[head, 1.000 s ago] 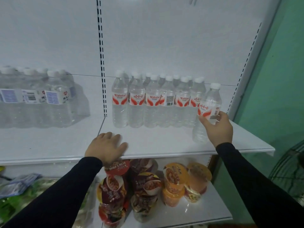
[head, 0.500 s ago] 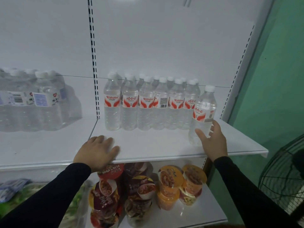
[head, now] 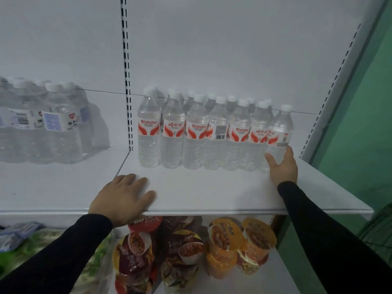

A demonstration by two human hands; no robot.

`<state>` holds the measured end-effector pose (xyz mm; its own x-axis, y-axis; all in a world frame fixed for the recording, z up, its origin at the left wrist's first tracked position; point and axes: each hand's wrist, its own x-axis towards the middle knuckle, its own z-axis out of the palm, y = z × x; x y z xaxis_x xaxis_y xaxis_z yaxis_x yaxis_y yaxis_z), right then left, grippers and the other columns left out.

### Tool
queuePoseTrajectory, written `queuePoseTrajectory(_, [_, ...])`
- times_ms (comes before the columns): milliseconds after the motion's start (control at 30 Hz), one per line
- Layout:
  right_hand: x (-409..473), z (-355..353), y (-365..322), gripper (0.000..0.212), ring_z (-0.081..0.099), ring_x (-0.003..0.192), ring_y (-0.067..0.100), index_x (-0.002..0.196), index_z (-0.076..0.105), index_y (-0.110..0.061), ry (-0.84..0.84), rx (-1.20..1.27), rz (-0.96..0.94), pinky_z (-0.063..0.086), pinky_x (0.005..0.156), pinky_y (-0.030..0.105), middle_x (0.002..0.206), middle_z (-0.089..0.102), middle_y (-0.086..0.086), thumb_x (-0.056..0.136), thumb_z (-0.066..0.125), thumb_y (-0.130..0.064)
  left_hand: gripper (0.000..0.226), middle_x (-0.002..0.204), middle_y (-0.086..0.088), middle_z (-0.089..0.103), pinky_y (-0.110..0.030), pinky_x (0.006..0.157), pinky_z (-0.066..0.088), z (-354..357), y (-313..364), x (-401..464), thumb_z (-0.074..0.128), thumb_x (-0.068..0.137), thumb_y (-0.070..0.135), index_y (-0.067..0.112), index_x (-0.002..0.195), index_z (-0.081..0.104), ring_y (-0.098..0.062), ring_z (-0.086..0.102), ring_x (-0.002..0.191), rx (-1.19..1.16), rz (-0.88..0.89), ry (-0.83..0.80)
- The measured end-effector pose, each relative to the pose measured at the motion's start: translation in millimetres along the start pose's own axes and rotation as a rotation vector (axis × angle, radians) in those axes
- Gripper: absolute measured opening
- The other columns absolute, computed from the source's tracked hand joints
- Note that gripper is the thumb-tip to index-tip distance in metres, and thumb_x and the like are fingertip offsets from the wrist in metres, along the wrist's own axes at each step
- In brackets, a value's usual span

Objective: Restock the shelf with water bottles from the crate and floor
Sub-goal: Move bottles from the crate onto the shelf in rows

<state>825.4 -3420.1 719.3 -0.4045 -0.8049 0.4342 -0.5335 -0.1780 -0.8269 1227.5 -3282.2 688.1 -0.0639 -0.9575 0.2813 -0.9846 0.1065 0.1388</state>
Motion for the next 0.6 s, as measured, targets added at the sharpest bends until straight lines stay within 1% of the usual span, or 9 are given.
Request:
queuePoseTrajectory(67, [8.0, 5.0, 2.0, 0.055, 0.056, 0.121, 0.033, 0.137, 0.043, -0.018, -0.008, 0.009, 0.007, 0.047, 0.103, 0.052, 0.133, 0.058, 0.010, 0.091, 0.066, -0.038, 0.070, 0.119, 0.004, 0.053, -0.033, 0.097, 0.038, -1.6, 2.9, -0.7, 0.008, 0.076, 0.071, 0.030, 0.115, 0.050, -0.017, 0.044, 0.115, -0.003, -0.010, 0.009])
queuePoseTrajectory(200, [16.9, 11.7, 5.8, 0.058, 0.057, 0.120, 0.034, 0.139, 0.042, -0.020, -0.015, 0.022, 0.011, 0.047, 0.102, 0.054, 0.133, 0.059, 0.010, 0.090, 0.066, -0.042, 0.081, 0.128, 0.002, 0.051, -0.031, 0.100, 0.036, -6.6, 7.0, -2.3, 0.004, 0.072, 0.072, 0.028, 0.122, 0.050, -0.017, 0.042, 0.121, 0.006, -0.029, -0.007])
queuePoseTrajectory(300, [18.9, 12.1, 6.7, 0.056, 0.058, 0.118, 0.034, 0.138, 0.043, -0.020, -0.035, 0.027, -0.001, 0.048, 0.102, 0.052, 0.131, 0.060, 0.010, 0.092, 0.064, -0.042, 0.080, 0.127, 0.002, 0.052, -0.031, 0.099, 0.037, -7.0, 7.1, -2.3, 0.004, 0.073, 0.072, 0.028, 0.122, 0.050, -0.016, 0.042, 0.119, 0.012, -0.026, 0.000])
queuePoseTrajectory(367, [19.2, 9.7, 8.3, 0.048, 0.058, 0.116, 0.033, 0.138, 0.043, -0.020, -0.059, 0.034, -0.014, 0.048, 0.101, 0.048, 0.130, 0.061, 0.009, 0.096, 0.058, -0.039, 0.079, 0.126, 0.003, 0.052, -0.032, 0.099, 0.037, -6.4, 7.1, -2.1, 0.005, 0.073, 0.071, 0.029, 0.122, 0.050, -0.016, 0.043, 0.119, 0.017, -0.028, -0.002])
queuePoseTrajectory(433, [19.0, 6.8, 12.0, 0.040, 0.057, 0.119, 0.032, 0.140, 0.044, -0.021, -0.091, 0.039, -0.013, 0.046, 0.103, 0.043, 0.132, 0.060, 0.009, 0.101, 0.049, -0.033, 0.077, 0.124, 0.004, 0.053, -0.032, 0.099, 0.037, -5.5, 6.8, -2.1, 0.006, 0.074, 0.071, 0.030, 0.121, 0.050, -0.016, 0.043, 0.118, 0.009, -0.032, 0.002])
queuePoseTrajectory(533, [18.2, 4.1, 18.0, 0.041, 0.051, 0.128, 0.034, 0.146, 0.039, -0.024, -0.118, -0.005, 0.013, 0.039, 0.111, 0.047, 0.141, 0.055, 0.010, 0.105, 0.039, -0.026, 0.073, 0.121, 0.005, 0.053, -0.032, 0.098, 0.038, -4.9, 6.6, -1.7, 0.007, 0.075, 0.071, 0.031, 0.120, 0.050, -0.016, 0.044, 0.116, 0.010, -0.033, 0.000])
queuePoseTrajectory(600, [18.0, 3.9, 18.4, 0.042, 0.050, 0.129, 0.036, 0.147, 0.038, -0.024, -0.113, -0.036, 0.026, 0.038, 0.112, 0.047, 0.141, 0.054, 0.011, 0.106, 0.036, -0.025, 0.071, 0.118, 0.006, 0.053, -0.033, 0.097, 0.039, -4.4, 5.9, -1.1, 0.008, 0.076, 0.071, 0.031, 0.117, 0.050, -0.016, 0.044, 0.114, 0.007, -0.037, -0.004])
